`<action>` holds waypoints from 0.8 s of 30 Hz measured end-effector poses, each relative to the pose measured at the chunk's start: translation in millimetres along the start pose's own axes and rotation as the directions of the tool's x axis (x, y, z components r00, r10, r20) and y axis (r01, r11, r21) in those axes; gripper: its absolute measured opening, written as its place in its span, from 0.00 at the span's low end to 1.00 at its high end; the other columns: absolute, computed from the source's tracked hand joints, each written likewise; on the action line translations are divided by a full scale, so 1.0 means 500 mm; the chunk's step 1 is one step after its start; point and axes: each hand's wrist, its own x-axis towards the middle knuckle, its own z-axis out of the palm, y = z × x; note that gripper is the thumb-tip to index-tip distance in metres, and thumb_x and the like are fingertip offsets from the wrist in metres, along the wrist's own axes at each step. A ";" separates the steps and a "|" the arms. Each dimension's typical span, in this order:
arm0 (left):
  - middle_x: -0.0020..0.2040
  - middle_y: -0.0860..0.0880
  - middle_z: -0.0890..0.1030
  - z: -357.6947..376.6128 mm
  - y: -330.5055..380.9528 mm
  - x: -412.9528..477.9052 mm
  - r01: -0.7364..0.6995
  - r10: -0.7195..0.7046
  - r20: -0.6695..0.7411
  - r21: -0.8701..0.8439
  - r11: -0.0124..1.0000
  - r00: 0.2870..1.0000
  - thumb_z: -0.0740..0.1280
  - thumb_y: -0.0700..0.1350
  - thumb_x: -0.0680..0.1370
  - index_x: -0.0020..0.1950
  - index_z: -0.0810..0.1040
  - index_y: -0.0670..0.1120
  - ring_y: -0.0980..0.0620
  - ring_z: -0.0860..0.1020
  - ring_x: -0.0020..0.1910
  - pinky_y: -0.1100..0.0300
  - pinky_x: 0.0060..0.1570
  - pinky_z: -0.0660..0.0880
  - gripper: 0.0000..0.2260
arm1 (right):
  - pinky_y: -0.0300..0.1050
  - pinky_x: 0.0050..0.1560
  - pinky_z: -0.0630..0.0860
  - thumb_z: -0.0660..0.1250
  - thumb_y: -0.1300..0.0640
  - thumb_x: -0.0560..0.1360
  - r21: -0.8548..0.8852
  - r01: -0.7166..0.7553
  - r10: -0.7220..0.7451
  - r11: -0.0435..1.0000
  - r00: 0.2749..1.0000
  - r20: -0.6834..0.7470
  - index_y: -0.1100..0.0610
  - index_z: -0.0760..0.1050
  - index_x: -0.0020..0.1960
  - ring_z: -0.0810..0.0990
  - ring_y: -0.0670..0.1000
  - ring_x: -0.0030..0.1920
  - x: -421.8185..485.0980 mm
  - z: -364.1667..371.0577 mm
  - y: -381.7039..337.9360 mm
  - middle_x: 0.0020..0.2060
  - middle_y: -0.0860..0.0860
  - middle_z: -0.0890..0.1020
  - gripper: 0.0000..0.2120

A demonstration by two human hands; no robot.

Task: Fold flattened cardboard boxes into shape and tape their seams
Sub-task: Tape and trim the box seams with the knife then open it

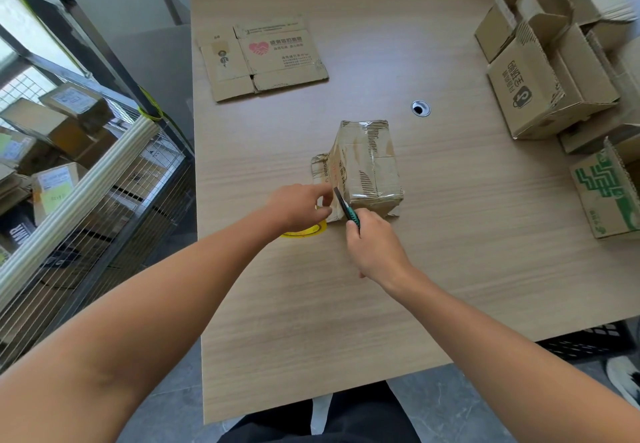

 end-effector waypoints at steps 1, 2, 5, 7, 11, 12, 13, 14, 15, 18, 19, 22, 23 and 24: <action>0.48 0.49 0.83 0.000 0.003 -0.001 0.006 -0.006 -0.001 0.002 1.000 1.000 0.62 0.57 0.79 0.49 0.70 0.57 0.45 0.77 0.44 0.54 0.42 0.71 0.05 | 0.65 0.46 0.80 0.56 0.52 0.84 0.001 0.005 -0.005 1.000 1.000 -0.002 0.59 0.74 0.57 0.81 0.61 0.47 0.000 -0.002 -0.002 0.53 0.54 0.76 0.13; 0.47 0.49 0.83 0.001 0.005 -0.002 0.012 -0.012 -0.008 0.001 1.000 1.000 0.62 0.57 0.79 0.49 0.70 0.57 0.45 0.77 0.44 0.54 0.41 0.70 0.05 | 0.65 0.46 0.80 0.56 0.52 0.84 0.003 0.008 -0.008 1.000 1.000 -0.006 0.59 0.74 0.58 0.81 0.61 0.48 0.000 -0.005 -0.005 0.53 0.54 0.77 0.13; 0.44 0.48 0.82 0.000 0.011 -0.007 0.023 -0.023 -0.065 -0.004 1.000 0.998 0.61 0.55 0.80 0.49 0.70 0.57 0.43 0.77 0.44 0.54 0.39 0.67 0.04 | 0.65 0.48 0.80 0.56 0.54 0.84 -0.011 0.011 -0.011 1.000 1.000 -0.001 0.60 0.75 0.56 0.80 0.61 0.49 -0.001 -0.010 -0.010 0.52 0.56 0.78 0.13; 0.43 0.49 0.82 -0.001 0.014 -0.012 -0.008 0.010 -0.120 0.016 1.000 0.993 0.60 0.53 0.81 0.50 0.71 0.56 0.43 0.78 0.47 0.53 0.48 0.69 0.03 | 0.63 0.46 0.81 0.55 0.54 0.84 -0.043 0.008 -0.007 0.999 0.999 0.032 0.60 0.75 0.53 0.81 0.62 0.46 0.000 -0.010 -0.011 0.50 0.57 0.79 0.12; 0.45 0.51 0.82 -0.001 0.020 -0.028 -0.087 0.105 -0.121 0.147 0.985 0.987 0.58 0.51 0.82 0.51 0.70 0.55 0.47 0.79 0.50 0.50 0.73 0.58 0.03 | 0.42 0.19 0.72 0.54 0.55 0.82 -0.123 -0.027 0.041 0.992 0.992 0.120 0.58 0.73 0.48 0.81 0.59 0.27 0.021 -0.003 -0.015 0.44 0.57 0.79 0.12; 0.45 0.51 0.81 -0.004 0.021 -0.033 -0.091 0.110 -0.138 0.138 0.986 0.984 0.58 0.50 0.82 0.52 0.70 0.55 0.47 0.79 0.51 0.50 0.73 0.58 0.03 | 0.42 0.18 0.72 0.55 0.55 0.82 -0.175 -0.035 0.065 0.984 0.984 0.165 0.59 0.74 0.50 0.81 0.59 0.25 0.025 0.000 -0.014 0.44 0.58 0.79 0.12; 0.45 0.52 0.80 -0.009 0.023 -0.039 -0.094 0.110 -0.175 0.098 0.991 0.978 0.58 0.50 0.82 0.51 0.69 0.55 0.46 0.79 0.51 0.49 0.73 0.59 0.02 | 0.44 0.19 0.75 0.55 0.55 0.81 -0.230 -0.046 0.096 0.972 0.973 0.211 0.60 0.75 0.53 0.82 0.59 0.26 0.024 0.004 -0.010 0.46 0.58 0.79 0.12; 0.44 0.52 0.80 -0.018 0.024 -0.042 -0.103 0.112 -0.223 0.053 0.993 0.968 0.58 0.50 0.82 0.49 0.67 0.56 0.46 0.79 0.51 0.49 0.73 0.60 0.02 | 0.48 0.22 0.79 0.55 0.55 0.81 -0.272 -0.052 0.123 0.961 0.961 0.249 0.61 0.76 0.56 0.83 0.60 0.29 0.019 0.011 -0.003 0.48 0.58 0.79 0.13; 0.45 0.52 0.80 -0.031 0.025 -0.042 -0.113 0.117 -0.274 0.031 0.993 0.954 0.58 0.50 0.82 0.48 0.64 0.57 0.47 0.79 0.50 0.48 0.72 0.60 0.05 | 0.52 0.24 0.81 0.56 0.55 0.82 -0.292 -0.049 0.133 0.955 0.953 0.274 0.61 0.76 0.57 0.84 0.61 0.33 0.011 0.020 0.009 0.50 0.58 0.79 0.14; 0.44 0.52 0.81 -0.068 0.012 -0.039 -0.100 0.113 -0.329 0.058 0.993 0.937 0.58 0.51 0.82 0.47 0.62 0.56 0.47 0.79 0.47 0.48 0.71 0.62 0.06 | 0.54 0.31 0.83 0.56 0.51 0.82 -0.245 0.028 0.044 0.969 0.958 0.285 0.56 0.74 0.53 0.82 0.59 0.40 -0.021 0.039 0.043 0.48 0.56 0.80 0.11; 0.43 0.52 0.80 -0.075 -0.001 -0.043 -0.078 0.097 -0.315 0.071 0.994 0.944 0.59 0.51 0.82 0.47 0.64 0.55 0.46 0.79 0.46 0.48 0.71 0.62 0.05 | 0.54 0.34 0.80 0.58 0.50 0.82 -0.214 0.075 -0.023 0.974 0.972 0.235 0.54 0.73 0.51 0.81 0.58 0.42 -0.031 0.041 0.054 0.47 0.55 0.80 0.10; 0.41 0.50 0.80 -0.083 -0.042 -0.052 -0.010 0.034 -0.295 0.083 0.997 0.955 0.59 0.50 0.82 0.49 0.67 0.52 0.44 0.79 0.46 0.48 0.72 0.62 0.04 | 0.45 0.36 0.68 0.63 0.45 0.81 -0.022 0.204 -0.204 0.979 0.979 -0.025 0.51 0.68 0.46 0.76 0.50 0.39 -0.051 0.027 0.084 0.39 0.48 0.77 0.11; 0.40 0.50 0.79 -0.083 -0.053 -0.055 0.007 0.015 -0.293 0.074 0.997 0.956 0.59 0.50 0.82 0.49 0.67 0.52 0.44 0.78 0.45 0.48 0.72 0.62 0.04 | 0.39 0.34 0.66 0.64 0.44 0.80 0.053 0.241 -0.234 0.969 0.966 -0.112 0.51 0.67 0.45 0.74 0.46 0.37 -0.052 0.018 0.087 0.37 0.46 0.75 0.12; 0.39 0.50 0.78 -0.081 -0.058 -0.056 0.021 -0.002 -0.289 0.063 0.998 0.957 0.60 0.50 0.82 0.49 0.67 0.52 0.43 0.78 0.44 0.48 0.72 0.62 0.04 | 0.37 0.35 0.65 0.65 0.45 0.80 0.111 0.274 -0.248 0.955 0.947 -0.203 0.52 0.68 0.46 0.73 0.45 0.38 -0.046 0.009 0.090 0.38 0.46 0.75 0.12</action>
